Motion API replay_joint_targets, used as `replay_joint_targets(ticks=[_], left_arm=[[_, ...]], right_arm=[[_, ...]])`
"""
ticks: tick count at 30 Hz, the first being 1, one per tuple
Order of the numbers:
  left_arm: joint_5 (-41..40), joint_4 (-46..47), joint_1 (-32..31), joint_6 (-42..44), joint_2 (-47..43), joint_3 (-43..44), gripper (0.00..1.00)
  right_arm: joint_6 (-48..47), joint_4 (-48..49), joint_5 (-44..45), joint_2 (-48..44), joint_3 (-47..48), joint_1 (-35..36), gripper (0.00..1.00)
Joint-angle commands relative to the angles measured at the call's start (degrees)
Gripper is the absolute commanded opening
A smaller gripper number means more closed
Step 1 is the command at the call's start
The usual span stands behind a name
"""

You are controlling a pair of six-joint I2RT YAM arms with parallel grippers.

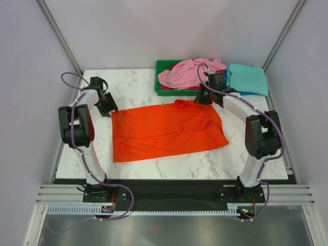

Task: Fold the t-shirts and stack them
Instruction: Fold the tshirt

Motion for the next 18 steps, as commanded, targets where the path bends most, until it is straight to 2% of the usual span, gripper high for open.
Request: replay_joint_targets(ticks=[1,6,15,16,18], left_arm=[[-1.2,1.6,0.3,1.8,2.2,4.1,0.54],[-1.8,1.5,0.3,2.0,4.4,6.3,0.51],[-2.9,0.8,0.4,0.7,6.9,7.8,0.53],[-2.8,0.8,0.4,0.6,7.1,7.8,0.52],[-2.1,0.8,0.5,0.5,7.4,8.0,0.43]], right_arm=[[0.3,2.0,-1.0,-2.9,-1.7,0.6,0.00],[0.0,2.1,-0.5,-3.6,-2.3,1.2,0.00],[-0.3,2.1,0.1,-3.3,-2.4,1.9,0.00],[-0.4,2.1,0.1,-3.4,-2.4,1.9,0.00],[-0.4,2.1,0.3,-3.4,-2.5,2.0,0.00]])
